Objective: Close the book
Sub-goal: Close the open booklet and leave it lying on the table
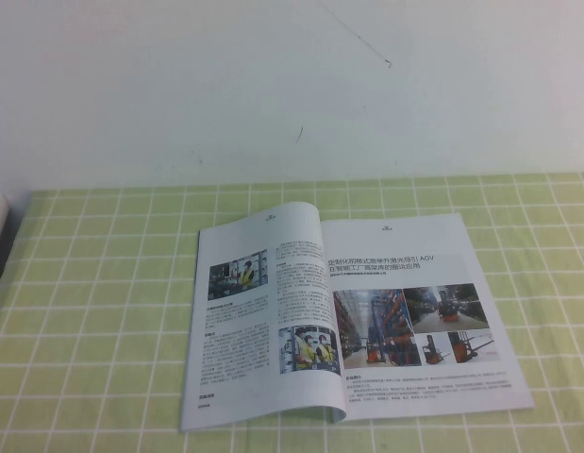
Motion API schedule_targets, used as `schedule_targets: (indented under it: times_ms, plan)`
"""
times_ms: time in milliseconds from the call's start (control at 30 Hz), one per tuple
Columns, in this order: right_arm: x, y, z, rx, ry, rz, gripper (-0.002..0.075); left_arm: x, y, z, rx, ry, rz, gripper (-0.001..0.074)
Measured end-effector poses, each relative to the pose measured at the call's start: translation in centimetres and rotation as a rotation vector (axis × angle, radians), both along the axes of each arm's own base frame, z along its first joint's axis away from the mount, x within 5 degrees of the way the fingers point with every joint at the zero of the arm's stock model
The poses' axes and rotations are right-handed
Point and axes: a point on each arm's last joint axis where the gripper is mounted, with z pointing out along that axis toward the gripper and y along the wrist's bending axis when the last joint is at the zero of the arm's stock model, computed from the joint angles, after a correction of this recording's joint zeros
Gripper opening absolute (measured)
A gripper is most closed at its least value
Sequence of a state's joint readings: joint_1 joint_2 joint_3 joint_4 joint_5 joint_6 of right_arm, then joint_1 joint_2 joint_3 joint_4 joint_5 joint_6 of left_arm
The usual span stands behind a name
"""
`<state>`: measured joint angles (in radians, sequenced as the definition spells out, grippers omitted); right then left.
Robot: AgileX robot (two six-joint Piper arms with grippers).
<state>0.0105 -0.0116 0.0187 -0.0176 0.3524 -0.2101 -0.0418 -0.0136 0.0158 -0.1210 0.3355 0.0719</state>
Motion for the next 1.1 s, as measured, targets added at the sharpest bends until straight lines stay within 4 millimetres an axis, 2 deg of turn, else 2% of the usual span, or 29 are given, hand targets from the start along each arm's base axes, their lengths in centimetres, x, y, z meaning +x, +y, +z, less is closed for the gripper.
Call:
schedule_targets:
  times_ms: [433, 600, 733, 833, 967, 1100]
  plan:
    - [0.0, 0.0, 0.1, -0.002, -0.007, 0.000, -0.0001, 0.0, 0.0, 0.1, 0.000, -0.007, 0.001, -0.0004]
    - [0.2, 0.0, 0.4, -0.001, -0.077, 0.000, -0.0001, 0.3, 0.1, 1.0, -0.007, -0.136, 0.016, -0.0004]
    - [0.6, 0.0, 2.4, 0.001, -0.296, 0.001, -0.0001, 0.4, 0.4, 3.2, -0.045, -0.374, 0.045, -0.0004]
    - [0.4, 0.0, 4.5, 0.004, -0.524, 0.002, -0.0001, 0.1, 0.6, 4.9, -0.064, -0.559, 0.068, -0.0004]
    - [-0.5, 0.0, 7.0, 0.009, -0.815, 0.004, -0.0001, -0.8, 1.0, 6.9, -0.072, -0.807, 0.101, -0.0004]
    - [-1.4, 0.0, 8.4, 0.020, -1.004, 0.001, -0.0001, -1.6, 1.2, 8.1, -0.074, -0.964, 0.122, -0.0004]
